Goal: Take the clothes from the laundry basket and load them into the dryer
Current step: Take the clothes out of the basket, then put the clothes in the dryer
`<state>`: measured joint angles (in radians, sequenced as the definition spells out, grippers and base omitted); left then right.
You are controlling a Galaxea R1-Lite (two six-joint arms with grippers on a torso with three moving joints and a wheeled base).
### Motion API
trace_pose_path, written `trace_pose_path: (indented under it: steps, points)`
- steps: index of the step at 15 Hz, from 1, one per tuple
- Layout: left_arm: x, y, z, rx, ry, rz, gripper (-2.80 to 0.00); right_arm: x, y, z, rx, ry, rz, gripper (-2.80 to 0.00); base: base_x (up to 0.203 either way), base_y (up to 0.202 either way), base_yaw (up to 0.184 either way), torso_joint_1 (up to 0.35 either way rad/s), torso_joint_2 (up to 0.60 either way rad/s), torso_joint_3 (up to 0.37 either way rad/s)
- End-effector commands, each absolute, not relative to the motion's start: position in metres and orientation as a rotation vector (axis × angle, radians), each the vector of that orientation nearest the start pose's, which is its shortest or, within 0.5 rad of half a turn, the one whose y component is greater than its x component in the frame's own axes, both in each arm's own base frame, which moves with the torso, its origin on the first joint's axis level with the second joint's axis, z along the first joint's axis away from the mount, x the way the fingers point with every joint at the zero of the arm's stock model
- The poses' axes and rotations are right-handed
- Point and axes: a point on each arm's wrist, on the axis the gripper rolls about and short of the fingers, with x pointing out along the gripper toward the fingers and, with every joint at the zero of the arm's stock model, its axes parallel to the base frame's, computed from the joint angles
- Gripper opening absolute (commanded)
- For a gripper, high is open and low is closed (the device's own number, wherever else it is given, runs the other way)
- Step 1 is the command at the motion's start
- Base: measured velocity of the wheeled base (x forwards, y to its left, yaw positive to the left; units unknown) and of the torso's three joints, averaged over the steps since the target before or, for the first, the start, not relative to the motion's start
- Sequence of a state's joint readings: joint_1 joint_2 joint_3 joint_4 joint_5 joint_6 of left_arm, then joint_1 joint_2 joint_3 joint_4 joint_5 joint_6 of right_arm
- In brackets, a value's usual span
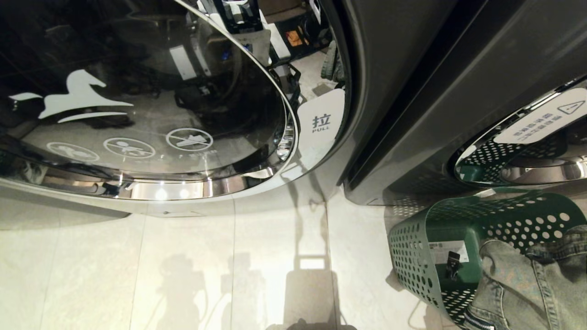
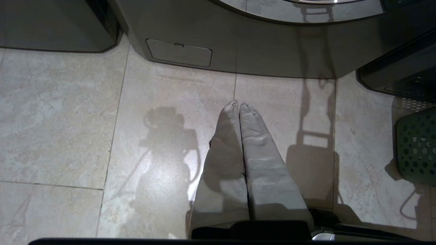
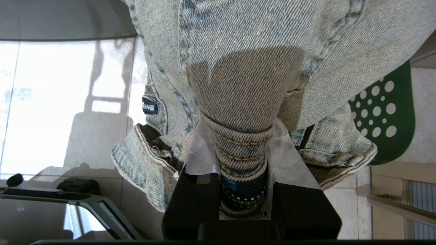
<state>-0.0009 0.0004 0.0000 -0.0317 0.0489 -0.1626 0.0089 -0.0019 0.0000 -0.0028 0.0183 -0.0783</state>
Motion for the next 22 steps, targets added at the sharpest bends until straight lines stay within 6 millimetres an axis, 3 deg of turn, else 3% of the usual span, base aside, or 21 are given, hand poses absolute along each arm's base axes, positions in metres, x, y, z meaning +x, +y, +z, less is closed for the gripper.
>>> trace_pose_path:
  steps: [1, 22]
  points:
    - [-0.0205, 0.0011, 0.0703, -0.164, -0.004, 0.047, -2.8, -0.0223, 0.0002, 0.0741, -0.077, 0.002, 0.028, -2.8, 0.0, 0.0, 0.0, 0.002, 0.0, 0.174]
    - [-0.0205, 0.0012, 0.0701, -0.161, -0.003, 0.055, -2.8, -0.0223, 0.0002, 0.0741, -0.072, 0.002, 0.028, -2.8, 0.0, 0.0, 0.0, 0.002, 0.0, 0.2]
